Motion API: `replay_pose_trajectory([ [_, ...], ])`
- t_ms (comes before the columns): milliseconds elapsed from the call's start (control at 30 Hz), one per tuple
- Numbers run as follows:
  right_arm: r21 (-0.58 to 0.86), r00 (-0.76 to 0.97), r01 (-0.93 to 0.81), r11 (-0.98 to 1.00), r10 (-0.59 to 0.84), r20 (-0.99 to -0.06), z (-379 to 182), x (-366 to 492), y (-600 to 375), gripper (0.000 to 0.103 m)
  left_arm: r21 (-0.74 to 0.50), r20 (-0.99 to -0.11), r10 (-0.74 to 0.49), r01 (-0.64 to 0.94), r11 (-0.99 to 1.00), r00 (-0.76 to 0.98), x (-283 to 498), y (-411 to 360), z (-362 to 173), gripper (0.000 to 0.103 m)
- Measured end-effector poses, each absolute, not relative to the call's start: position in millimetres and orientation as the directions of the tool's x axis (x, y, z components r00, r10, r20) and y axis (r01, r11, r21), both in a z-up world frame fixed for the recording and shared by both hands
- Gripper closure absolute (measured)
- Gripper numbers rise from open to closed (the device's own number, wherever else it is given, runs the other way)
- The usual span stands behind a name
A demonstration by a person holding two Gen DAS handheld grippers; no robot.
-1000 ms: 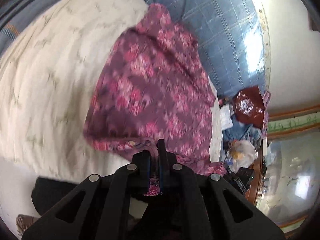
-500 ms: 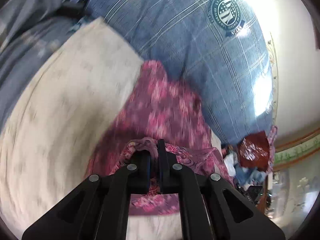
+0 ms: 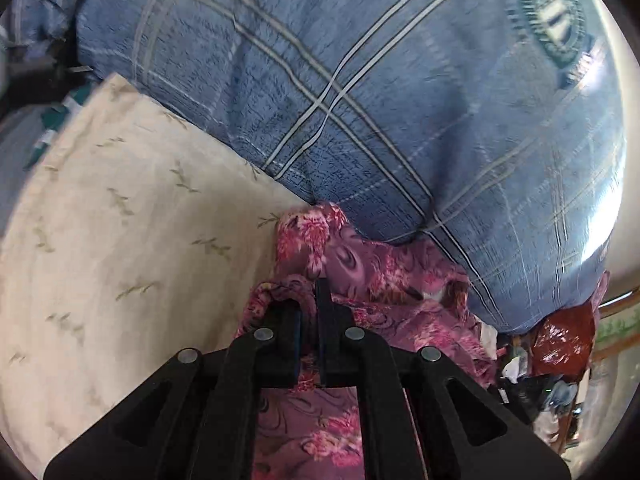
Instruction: Fold small clothes
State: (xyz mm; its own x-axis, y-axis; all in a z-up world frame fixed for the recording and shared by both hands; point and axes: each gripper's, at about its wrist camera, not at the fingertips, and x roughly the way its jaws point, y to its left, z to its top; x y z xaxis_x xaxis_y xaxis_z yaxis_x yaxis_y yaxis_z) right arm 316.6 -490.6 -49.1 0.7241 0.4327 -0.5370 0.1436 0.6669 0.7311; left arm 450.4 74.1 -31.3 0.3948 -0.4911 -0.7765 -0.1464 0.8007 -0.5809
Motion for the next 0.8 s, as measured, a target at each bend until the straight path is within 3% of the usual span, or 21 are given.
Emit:
replay_pose_trajectory([
  [167,0.744,0.705,0.198,0.638,0.434,-0.56,-56,317,-493,0.089,-0.667,-0.722,-0.587,-0.146,0.73,0.366,457,85,-32,0.098],
  [267,0.755,0.734,0.15,0.638,0.44,-0.518,-37,304,-501,0.084,-0.738,-0.644,-0.664,-0.078,0.67,0.379,454,97,-12,0.089],
  [367,0.783,0.766,0.098,0.615,0.455,-0.453,-17,289,-512,0.071,-0.708,-0.649,-0.643,-0.012,0.706,0.406,452,99,12,0.064],
  [433,0.762,0.789,0.099,0.64,0.417,-0.452,-5,279,-521,0.061,-0.652,-0.67,-0.573,-0.007,0.758,0.471,451,101,27,0.033],
  [500,0.737,0.79,0.127,0.664,0.382,-0.48,-3,274,-526,0.061,-0.631,-0.671,-0.54,-0.008,0.776,0.509,450,106,34,0.025],
  [600,0.693,0.768,0.168,0.701,0.348,-0.538,-8,274,-530,0.06,-0.629,-0.691,-0.568,0.015,0.777,0.447,455,104,22,0.025],
  [700,0.621,0.718,0.2,0.758,0.319,-0.619,-18,291,-522,0.06,-0.546,-0.774,-0.511,0.015,0.837,0.374,459,94,-4,0.025],
  [800,0.579,0.69,0.225,0.784,0.292,-0.662,-28,315,-513,0.061,-0.562,-0.784,-0.524,-0.023,0.827,0.333,465,94,-31,0.025],
])
